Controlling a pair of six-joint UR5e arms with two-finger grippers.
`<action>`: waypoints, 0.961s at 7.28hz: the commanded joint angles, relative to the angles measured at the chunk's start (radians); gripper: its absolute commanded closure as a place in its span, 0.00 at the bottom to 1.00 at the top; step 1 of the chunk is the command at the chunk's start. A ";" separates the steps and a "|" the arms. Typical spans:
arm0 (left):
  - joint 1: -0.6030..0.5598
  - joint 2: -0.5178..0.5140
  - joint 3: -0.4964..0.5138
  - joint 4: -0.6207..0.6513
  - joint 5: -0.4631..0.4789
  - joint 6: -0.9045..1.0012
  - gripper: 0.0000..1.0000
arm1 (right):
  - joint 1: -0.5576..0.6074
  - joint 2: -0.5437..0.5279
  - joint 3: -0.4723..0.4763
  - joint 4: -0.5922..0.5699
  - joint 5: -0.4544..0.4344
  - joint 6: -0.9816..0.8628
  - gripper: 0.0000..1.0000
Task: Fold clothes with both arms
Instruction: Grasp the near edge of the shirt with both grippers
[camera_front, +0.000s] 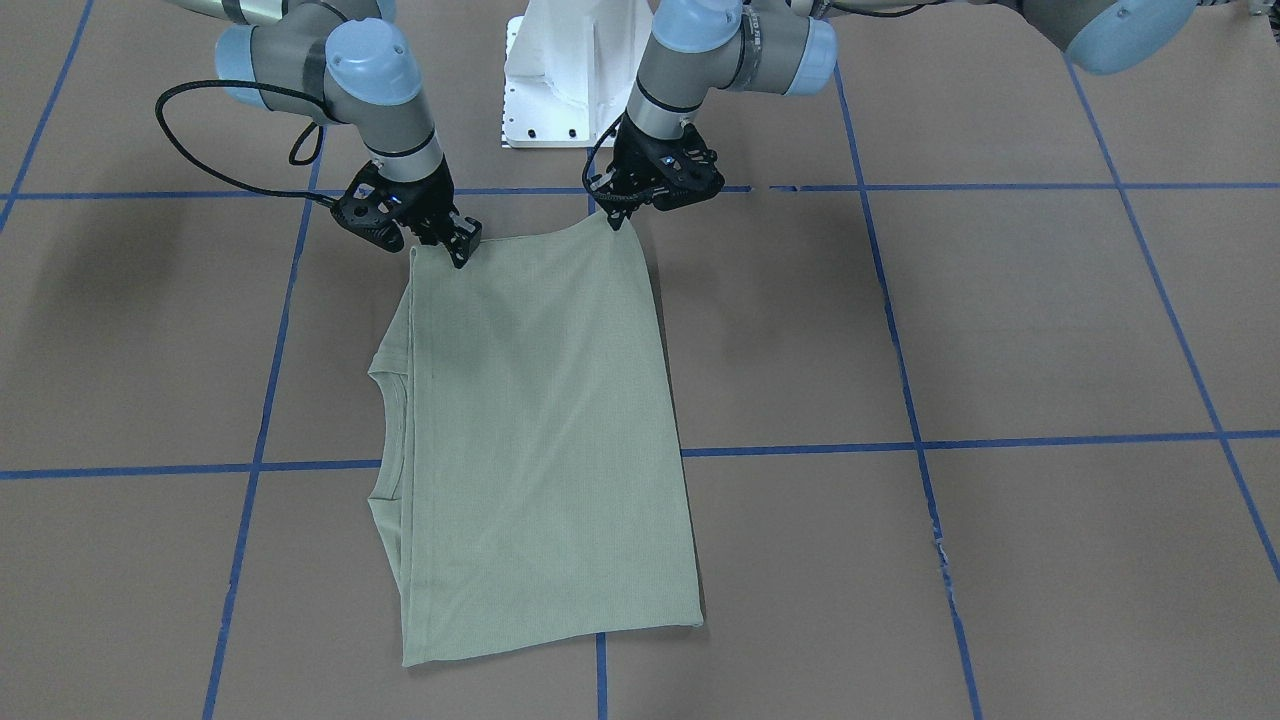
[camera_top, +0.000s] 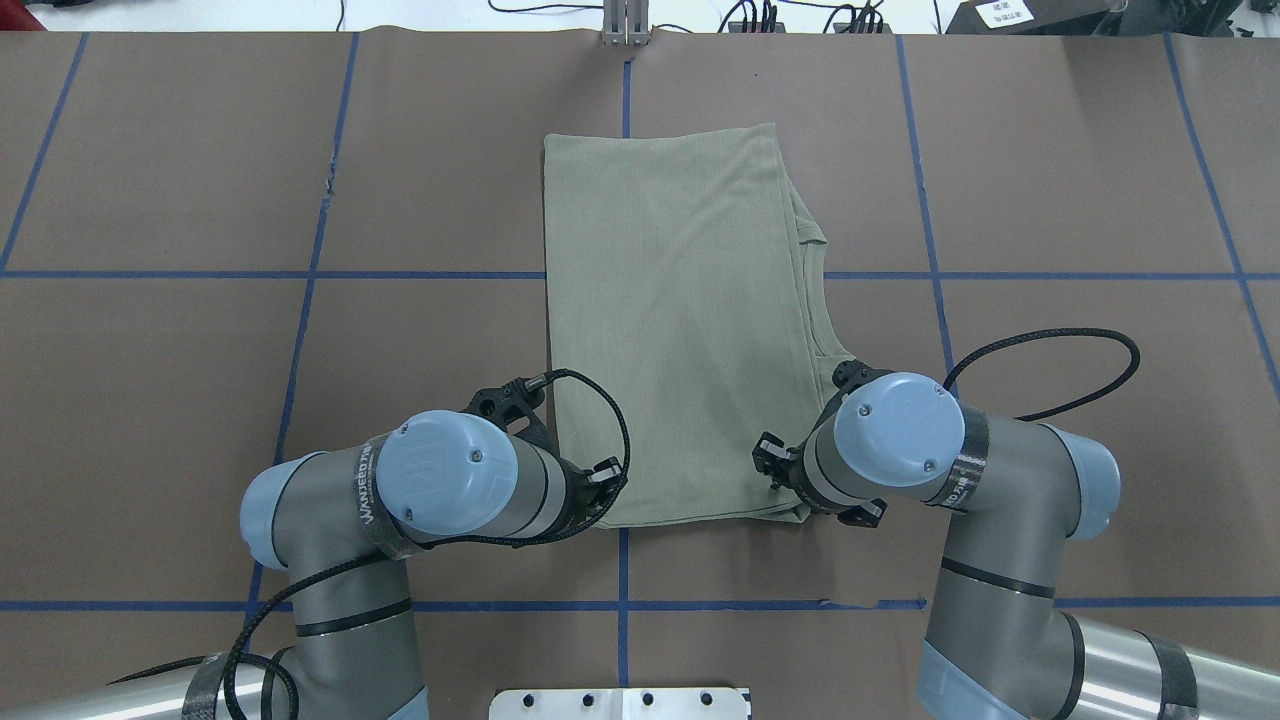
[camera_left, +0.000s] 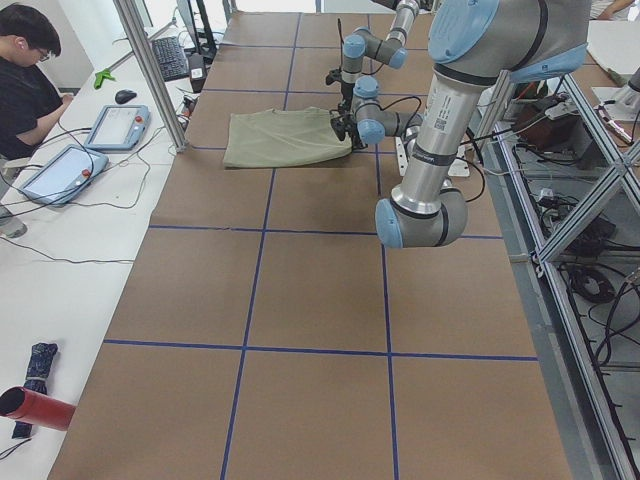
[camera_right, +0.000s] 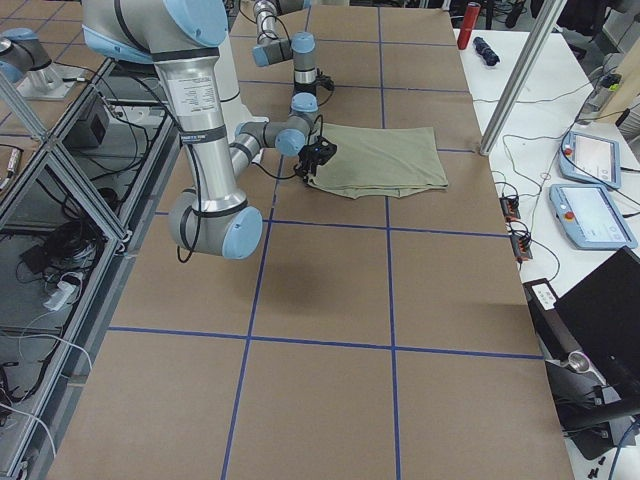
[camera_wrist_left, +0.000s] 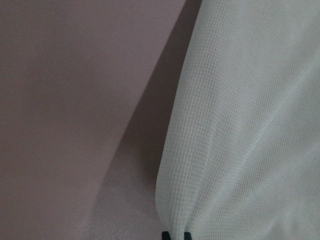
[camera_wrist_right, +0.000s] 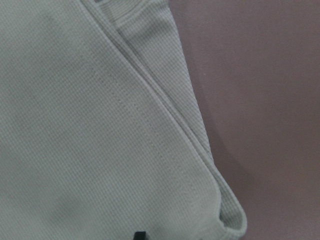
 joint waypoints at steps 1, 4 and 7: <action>0.000 0.003 0.000 -0.001 0.000 0.000 1.00 | 0.002 0.007 -0.007 -0.003 0.000 0.000 0.42; 0.000 0.001 0.000 -0.001 0.002 0.000 1.00 | 0.002 0.012 -0.015 -0.003 -0.002 0.003 0.69; 0.000 -0.002 -0.005 0.001 -0.001 0.000 1.00 | 0.002 0.016 -0.005 -0.003 -0.015 0.003 1.00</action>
